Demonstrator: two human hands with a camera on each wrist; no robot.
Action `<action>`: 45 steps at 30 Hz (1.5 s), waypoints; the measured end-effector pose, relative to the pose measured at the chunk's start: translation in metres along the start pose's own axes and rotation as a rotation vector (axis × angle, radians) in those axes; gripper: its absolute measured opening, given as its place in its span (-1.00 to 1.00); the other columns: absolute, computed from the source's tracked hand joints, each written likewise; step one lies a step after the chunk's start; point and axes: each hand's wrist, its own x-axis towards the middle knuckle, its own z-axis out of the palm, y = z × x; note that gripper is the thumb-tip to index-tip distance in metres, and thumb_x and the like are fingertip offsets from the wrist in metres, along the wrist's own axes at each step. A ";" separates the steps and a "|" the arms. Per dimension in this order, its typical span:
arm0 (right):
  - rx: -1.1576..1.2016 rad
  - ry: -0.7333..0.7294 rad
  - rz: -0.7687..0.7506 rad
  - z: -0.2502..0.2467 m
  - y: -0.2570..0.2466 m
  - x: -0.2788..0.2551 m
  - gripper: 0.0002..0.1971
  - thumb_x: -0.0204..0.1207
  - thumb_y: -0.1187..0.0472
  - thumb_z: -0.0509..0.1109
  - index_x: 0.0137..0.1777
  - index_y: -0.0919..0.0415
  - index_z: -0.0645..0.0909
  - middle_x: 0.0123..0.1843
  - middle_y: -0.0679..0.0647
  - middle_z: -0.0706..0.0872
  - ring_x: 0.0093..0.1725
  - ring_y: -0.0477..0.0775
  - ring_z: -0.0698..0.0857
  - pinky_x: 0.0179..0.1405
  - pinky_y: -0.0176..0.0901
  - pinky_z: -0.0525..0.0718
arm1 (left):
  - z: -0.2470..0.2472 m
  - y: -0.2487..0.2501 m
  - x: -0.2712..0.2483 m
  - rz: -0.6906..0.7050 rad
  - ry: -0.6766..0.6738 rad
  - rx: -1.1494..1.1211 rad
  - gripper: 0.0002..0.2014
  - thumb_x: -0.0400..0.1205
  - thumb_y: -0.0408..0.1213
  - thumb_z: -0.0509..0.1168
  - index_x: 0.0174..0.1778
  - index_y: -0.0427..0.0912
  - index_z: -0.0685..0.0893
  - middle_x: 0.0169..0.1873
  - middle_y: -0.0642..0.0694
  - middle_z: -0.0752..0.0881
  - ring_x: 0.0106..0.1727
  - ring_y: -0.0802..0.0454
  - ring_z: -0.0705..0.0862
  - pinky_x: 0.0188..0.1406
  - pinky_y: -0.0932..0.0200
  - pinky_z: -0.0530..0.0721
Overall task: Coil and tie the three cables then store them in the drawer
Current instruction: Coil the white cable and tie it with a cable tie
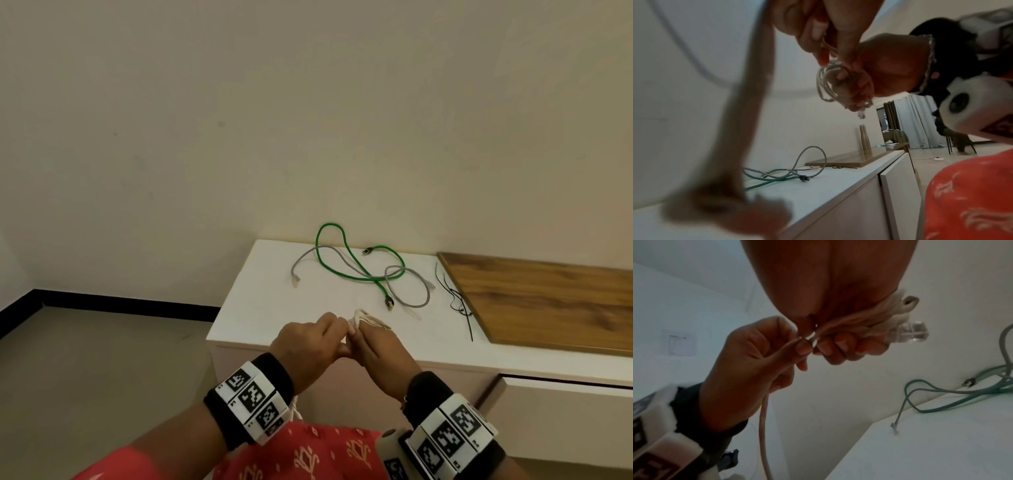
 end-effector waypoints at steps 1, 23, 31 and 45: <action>-0.026 -0.043 0.019 -0.001 0.000 -0.001 -0.50 0.48 -0.29 -0.18 -0.40 0.09 0.29 -0.39 -0.05 0.36 -0.39 -0.13 0.35 -0.30 -0.31 0.35 | 0.001 -0.003 0.000 -0.019 -0.017 -0.030 -0.62 0.68 0.12 -0.11 -0.24 -0.08 0.37 -0.56 0.04 0.60 -0.74 0.15 0.48 -0.83 0.32 0.36; 1.851 -0.411 0.196 -0.046 0.020 -0.014 -0.55 0.69 0.06 -0.10 -0.18 0.28 0.53 -0.48 0.01 0.37 -0.45 -0.01 0.31 -0.30 -0.22 0.38 | 0.010 -0.038 -0.017 -0.875 -0.426 -1.422 -0.76 0.68 -0.41 0.12 -0.25 -0.21 0.61 -0.71 0.10 0.41 -0.73 0.21 0.38 -0.69 0.33 0.51; 2.158 -0.053 0.078 -0.038 0.015 -0.005 -0.64 0.63 0.13 0.06 -0.22 0.32 0.58 -0.46 0.05 0.44 -0.41 -0.01 0.39 -0.18 -0.17 0.50 | 0.006 -0.010 -0.023 -0.380 -0.662 -0.407 -0.43 0.67 -0.38 0.04 0.60 -0.03 0.05 0.05 -0.18 0.72 0.08 -0.11 0.68 0.09 0.03 0.60; 0.951 0.517 0.197 -0.006 -0.013 0.007 -0.64 0.69 0.20 0.01 -0.37 0.17 0.33 -0.52 -0.07 0.42 -0.49 -0.11 0.35 -0.43 -0.24 0.35 | 0.009 0.013 -0.012 0.077 -0.768 -0.259 -0.56 0.58 -0.35 0.24 0.29 -0.07 0.19 0.02 -0.21 0.75 -0.23 -0.25 0.76 -0.38 -0.01 0.74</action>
